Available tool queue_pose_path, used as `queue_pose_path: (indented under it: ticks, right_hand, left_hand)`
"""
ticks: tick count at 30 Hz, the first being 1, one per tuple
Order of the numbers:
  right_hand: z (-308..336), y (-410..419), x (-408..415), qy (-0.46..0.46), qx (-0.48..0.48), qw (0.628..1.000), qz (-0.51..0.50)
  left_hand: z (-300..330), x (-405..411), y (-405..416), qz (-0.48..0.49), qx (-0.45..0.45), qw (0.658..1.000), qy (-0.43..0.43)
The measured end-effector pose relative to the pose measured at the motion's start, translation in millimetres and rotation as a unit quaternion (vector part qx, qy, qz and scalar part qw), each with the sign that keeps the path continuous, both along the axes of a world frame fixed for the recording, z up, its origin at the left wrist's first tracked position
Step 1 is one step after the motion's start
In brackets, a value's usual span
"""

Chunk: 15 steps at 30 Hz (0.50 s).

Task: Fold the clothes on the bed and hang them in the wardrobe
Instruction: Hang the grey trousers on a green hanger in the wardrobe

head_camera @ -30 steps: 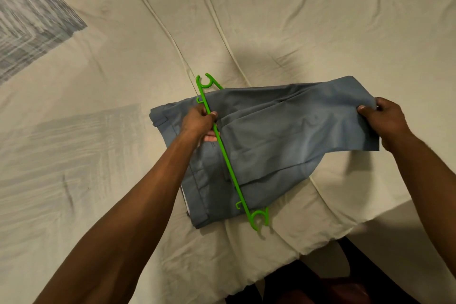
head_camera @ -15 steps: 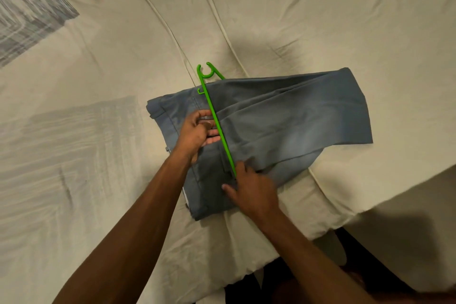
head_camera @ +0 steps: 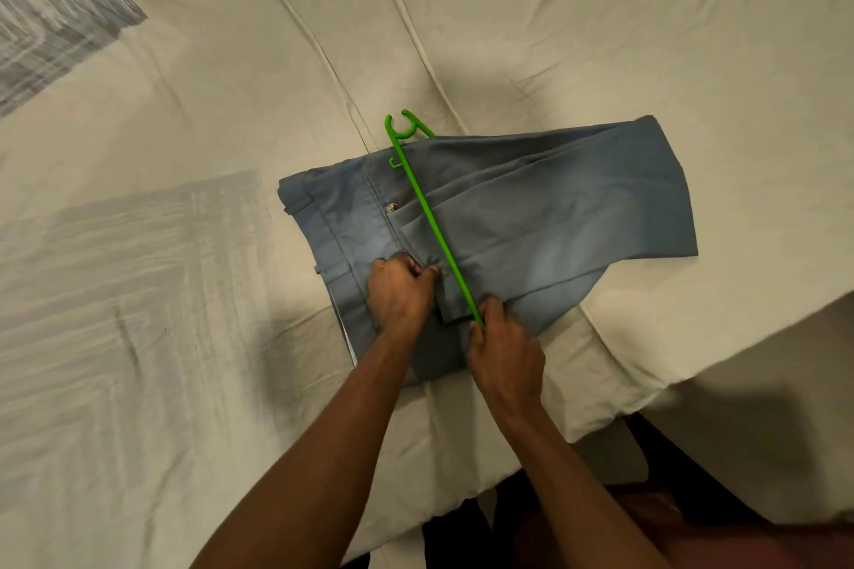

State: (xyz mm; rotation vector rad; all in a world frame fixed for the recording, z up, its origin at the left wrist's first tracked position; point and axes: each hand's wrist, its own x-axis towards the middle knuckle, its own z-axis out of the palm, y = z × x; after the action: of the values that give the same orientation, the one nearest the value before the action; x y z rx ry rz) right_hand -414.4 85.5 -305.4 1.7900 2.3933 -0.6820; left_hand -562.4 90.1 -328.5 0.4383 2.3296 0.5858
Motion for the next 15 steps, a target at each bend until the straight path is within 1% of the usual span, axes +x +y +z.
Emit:
queue_pose_path:
  ticks: [4, 6, 10, 12, 15]
  right_hand:
    - [-3.5, 0.5, 4.9, 0.007, 0.045, 0.998, -0.034]
    - [-4.6, 1.6, 10.3, 0.011, 0.062, 0.997, -0.048]
    - [-7.2, 3.9, 21.9, 0.033, 0.104, 0.992, -0.058]
    - [-10.4, 4.8, 25.9, 0.02, 0.104, 0.992, -0.062]
    - [-15.2, 7.9, 29.1, 0.001, 0.076, 0.992, -0.096]
  left_hand:
    - [0.8, -0.6, -5.4, 0.026, 0.009, 1.0, 0.008]
    - [3.0, 2.5, -11.4, 0.01, 0.008, 0.999, 0.032]
    - [8.5, 10.3, -17.1, -0.011, -0.024, 0.995, 0.093]
    - [8.1, 12.0, -18.5, -0.009, -0.041, 0.994, 0.105]
    - [5.7, 10.2, -21.6, -0.005, -0.054, 0.992, 0.111]
